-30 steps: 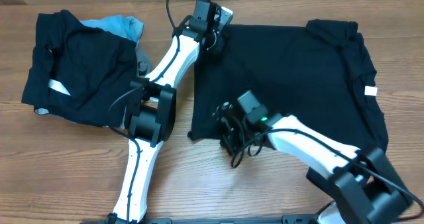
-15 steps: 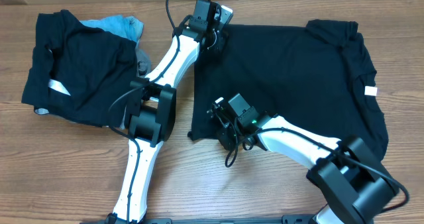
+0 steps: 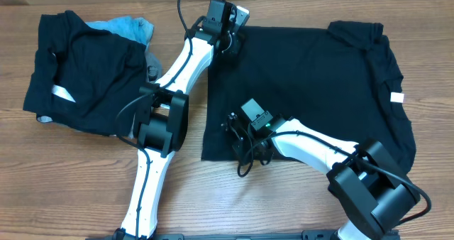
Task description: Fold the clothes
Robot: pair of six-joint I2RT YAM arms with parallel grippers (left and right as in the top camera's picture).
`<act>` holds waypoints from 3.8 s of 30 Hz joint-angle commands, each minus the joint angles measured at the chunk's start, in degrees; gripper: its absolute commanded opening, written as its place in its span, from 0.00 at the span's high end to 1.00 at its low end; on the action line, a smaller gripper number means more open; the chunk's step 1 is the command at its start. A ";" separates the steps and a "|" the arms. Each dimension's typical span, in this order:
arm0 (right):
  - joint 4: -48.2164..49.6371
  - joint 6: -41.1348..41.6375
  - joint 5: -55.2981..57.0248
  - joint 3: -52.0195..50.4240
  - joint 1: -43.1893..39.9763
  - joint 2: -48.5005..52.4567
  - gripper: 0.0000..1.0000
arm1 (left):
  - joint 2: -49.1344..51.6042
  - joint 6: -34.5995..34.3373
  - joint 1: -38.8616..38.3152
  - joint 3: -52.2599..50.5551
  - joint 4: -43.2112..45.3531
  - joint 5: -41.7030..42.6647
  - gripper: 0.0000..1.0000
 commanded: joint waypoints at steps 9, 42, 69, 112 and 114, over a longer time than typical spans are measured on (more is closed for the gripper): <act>-10.82 0.50 -5.38 5.49 0.11 1.29 0.96 | 0.92 -0.79 0.70 -0.04 -0.24 0.46 0.96; -6.99 32.13 22.18 7.19 -23.76 -3.26 0.96 | 6.86 3.61 -5.29 7.32 -1.01 -0.11 0.96; 9.49 17.03 12.02 6.88 -12.87 7.85 0.96 | 9.27 2.82 1.01 7.28 -14.58 -7.37 0.96; 12.92 23.08 9.88 32.61 -47.95 10.82 0.44 | 9.07 -10.91 2.54 27.87 -21.62 -6.84 0.96; 10.45 22.86 9.90 40.46 -48.85 17.16 0.41 | 9.09 -10.91 2.54 27.87 -21.92 -6.84 0.96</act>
